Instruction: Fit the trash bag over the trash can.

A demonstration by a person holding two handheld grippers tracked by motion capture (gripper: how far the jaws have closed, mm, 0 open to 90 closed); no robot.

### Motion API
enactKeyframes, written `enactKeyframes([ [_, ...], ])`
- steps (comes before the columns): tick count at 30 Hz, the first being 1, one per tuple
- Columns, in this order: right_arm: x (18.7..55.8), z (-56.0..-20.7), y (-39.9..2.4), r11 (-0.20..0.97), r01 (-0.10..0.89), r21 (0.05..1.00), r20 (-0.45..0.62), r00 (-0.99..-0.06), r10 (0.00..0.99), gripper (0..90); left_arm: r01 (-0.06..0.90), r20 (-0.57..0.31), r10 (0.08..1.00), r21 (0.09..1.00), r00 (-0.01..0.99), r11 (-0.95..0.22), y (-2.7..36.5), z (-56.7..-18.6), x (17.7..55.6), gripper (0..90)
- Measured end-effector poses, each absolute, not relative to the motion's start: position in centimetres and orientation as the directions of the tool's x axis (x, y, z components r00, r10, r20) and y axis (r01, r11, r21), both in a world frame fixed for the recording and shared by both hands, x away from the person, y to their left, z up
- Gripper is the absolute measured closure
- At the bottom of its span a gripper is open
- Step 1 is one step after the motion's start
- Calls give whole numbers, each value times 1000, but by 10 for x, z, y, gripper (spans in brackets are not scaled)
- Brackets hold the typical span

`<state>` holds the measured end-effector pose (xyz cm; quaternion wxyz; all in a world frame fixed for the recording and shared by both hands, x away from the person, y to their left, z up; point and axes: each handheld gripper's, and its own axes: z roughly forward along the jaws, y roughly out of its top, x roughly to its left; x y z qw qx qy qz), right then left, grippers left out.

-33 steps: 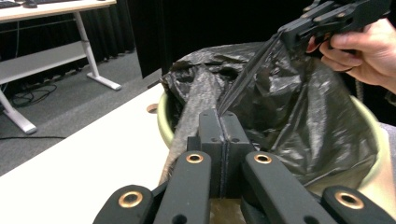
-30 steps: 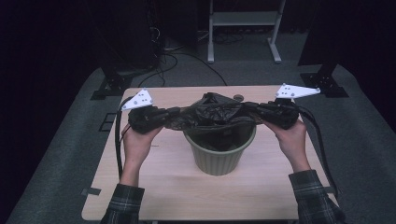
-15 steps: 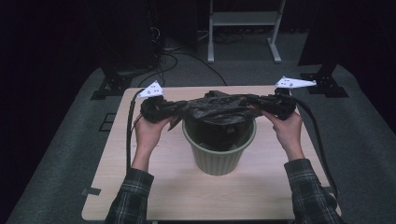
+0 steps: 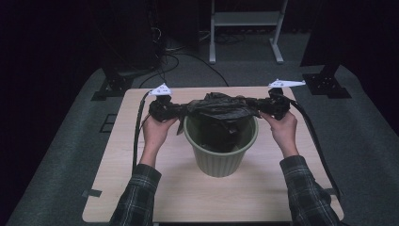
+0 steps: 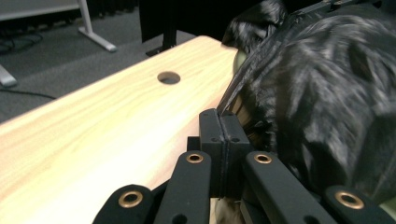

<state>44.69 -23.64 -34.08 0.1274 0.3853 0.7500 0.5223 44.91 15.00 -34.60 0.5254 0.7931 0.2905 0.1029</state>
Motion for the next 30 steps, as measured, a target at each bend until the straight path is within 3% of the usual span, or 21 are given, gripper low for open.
enactKeyframes([
  [16,463,-354,-224,161,523,837,236,-612,755,900,440,-175,611,842,772,-314,136,-356,471,897],
  [20,465,-358,-223,194,548,813,210,-588,781,900,471,-151,634,799,759,-374,131,-363,474,897],
  [24,463,-359,-232,164,545,822,226,-578,784,899,439,-178,605,841,776,-315,139,-364,471,897],
  [25,461,-357,-236,147,529,836,237,-589,773,888,428,-179,599,852,780,-302,140,-362,470,896],
  [27,459,-351,-241,111,497,861,249,-601,760,722,384,-159,582,878,797,-285,144,-355,466,896],
  [30,454,-338,-251,55,454,889,271,-619,737,597,343,-129,561,892,818,-295,145,-348,461,896],
])
